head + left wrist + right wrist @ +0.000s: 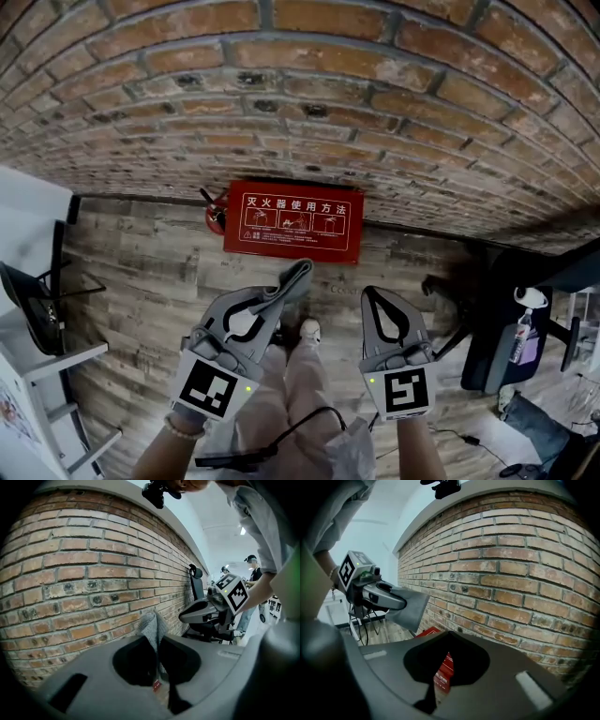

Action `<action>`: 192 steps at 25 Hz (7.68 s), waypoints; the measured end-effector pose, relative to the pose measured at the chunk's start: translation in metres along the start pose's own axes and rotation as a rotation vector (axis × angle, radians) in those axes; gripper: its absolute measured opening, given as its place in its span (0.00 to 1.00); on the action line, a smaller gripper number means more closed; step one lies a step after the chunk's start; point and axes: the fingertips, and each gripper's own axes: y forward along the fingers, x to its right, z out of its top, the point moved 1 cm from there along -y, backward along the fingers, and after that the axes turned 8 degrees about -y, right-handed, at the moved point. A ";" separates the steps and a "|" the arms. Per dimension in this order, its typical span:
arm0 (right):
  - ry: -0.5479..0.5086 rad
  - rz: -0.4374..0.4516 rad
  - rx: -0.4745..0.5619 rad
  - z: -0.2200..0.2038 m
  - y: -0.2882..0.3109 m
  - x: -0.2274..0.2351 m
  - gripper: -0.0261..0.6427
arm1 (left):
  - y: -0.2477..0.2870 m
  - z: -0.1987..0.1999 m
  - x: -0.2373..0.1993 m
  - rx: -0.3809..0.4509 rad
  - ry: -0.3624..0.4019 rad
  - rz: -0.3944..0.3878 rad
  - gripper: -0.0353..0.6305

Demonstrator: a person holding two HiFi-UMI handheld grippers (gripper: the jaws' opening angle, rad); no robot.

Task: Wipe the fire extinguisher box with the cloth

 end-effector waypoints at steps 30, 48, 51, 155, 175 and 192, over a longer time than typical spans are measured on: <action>0.060 -0.075 -0.049 -0.081 0.054 0.064 0.05 | 0.200 -0.056 -0.024 -0.072 -0.072 -0.145 0.07; 0.103 -0.099 -0.082 -0.104 0.056 0.074 0.05 | 0.294 -0.101 -0.038 -0.241 -0.121 -0.154 0.07; 0.106 -0.098 -0.091 -0.108 0.057 0.073 0.05 | 0.304 -0.112 -0.038 -0.284 -0.116 -0.169 0.07; -0.016 0.117 -0.121 -0.039 0.173 -0.081 0.05 | 0.130 -0.229 -0.286 -0.468 -0.212 0.220 0.08; -0.024 0.118 -0.121 -0.035 0.176 -0.083 0.05 | 0.098 -0.230 -0.289 -0.357 -0.346 0.275 0.07; 0.024 0.038 -0.126 -0.057 0.135 -0.045 0.05 | 0.099 -0.174 -0.181 -0.238 -0.340 0.103 0.07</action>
